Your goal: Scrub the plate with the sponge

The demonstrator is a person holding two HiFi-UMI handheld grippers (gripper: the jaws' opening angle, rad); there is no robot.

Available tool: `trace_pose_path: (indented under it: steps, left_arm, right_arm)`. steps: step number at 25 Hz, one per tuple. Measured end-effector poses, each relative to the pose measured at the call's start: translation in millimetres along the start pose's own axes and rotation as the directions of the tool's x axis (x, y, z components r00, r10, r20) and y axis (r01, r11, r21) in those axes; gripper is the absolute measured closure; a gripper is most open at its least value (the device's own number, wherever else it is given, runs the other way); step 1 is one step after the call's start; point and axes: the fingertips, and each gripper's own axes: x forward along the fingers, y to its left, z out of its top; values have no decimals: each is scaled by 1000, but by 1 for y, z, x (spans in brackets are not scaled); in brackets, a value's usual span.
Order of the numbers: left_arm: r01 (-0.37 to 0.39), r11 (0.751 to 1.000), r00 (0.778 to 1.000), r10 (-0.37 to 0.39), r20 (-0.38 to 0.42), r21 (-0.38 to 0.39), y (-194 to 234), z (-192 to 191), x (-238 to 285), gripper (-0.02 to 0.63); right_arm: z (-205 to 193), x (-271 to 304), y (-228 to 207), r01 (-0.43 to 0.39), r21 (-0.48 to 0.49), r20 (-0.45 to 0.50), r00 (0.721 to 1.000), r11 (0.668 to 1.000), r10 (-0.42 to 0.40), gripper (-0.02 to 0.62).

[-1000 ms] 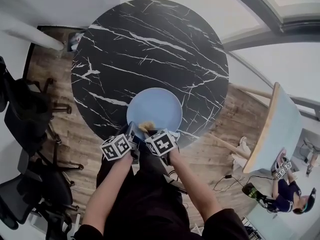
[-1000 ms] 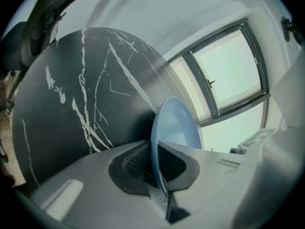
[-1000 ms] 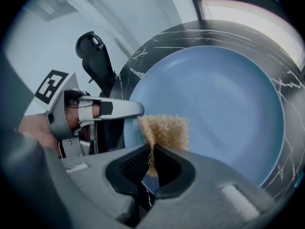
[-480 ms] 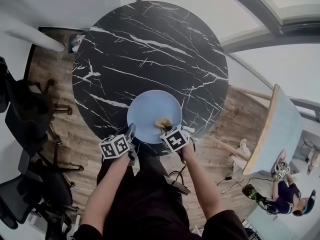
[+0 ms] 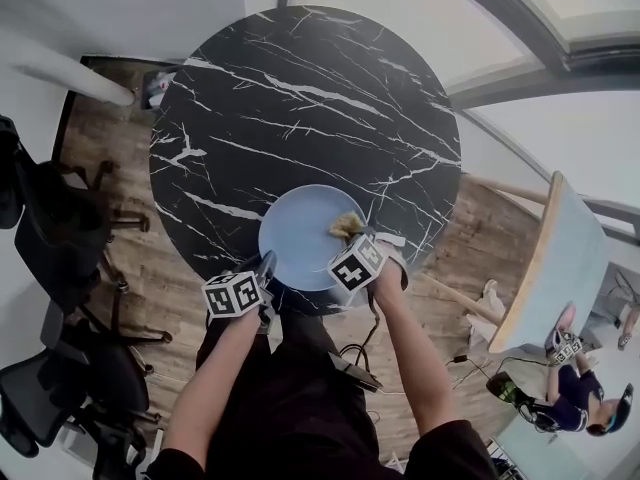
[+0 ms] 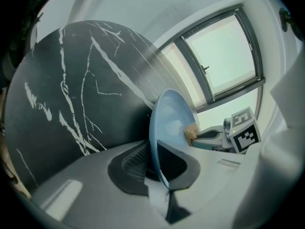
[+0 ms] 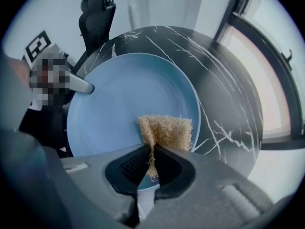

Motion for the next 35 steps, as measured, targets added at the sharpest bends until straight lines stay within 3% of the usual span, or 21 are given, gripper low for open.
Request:
trace_pose_path:
  steps: [3,7,13,16,18,21,25,28,31,35]
  left_arm:
    - [-7,1000,1000,7,2,-3,3,8,1,575]
    - [-16,1000,1000,16,0,14,8,22,3,580]
    - [5,999,999,-3,-48,36,7,23,3,566]
    - [65,998,995,-65,-75,-7,-3,20,4,493]
    - [89,996,993,-90,-81,-15,-8,23,1,458]
    - [98,995,993,-98,-70,0,-14,31,-11,430]
    - [95,995,995,-95,-12,40,-25,51,-36,417]
    - [94,984,993,-103,53,149,-44,69,-65,499]
    - [104,952,979,-149,137,289,-82,84,-101,591]
    - [143,863,953,-253,169,485,-142,90,-144,609]
  right_arm:
    - [8,6,-6,91,-86,-5,996,992,-91,574]
    - [17,7,-10,128,-90,12,992,988,-128,574]
    - [26,-10,-2,80,17,97,992,997,-82,574]
    - [33,-32,6,45,77,194,979,996,-59,574]
    - [39,-51,10,19,120,290,955,993,-54,574]
    - [46,-90,12,13,180,446,890,984,-93,574]
    - [50,-146,11,-10,267,627,761,964,-166,574]
    - [52,-188,13,-57,319,725,658,946,-204,574]
    - [51,-230,14,-76,349,791,558,934,-250,574]
    - [54,-281,20,-102,369,853,433,924,-293,574]
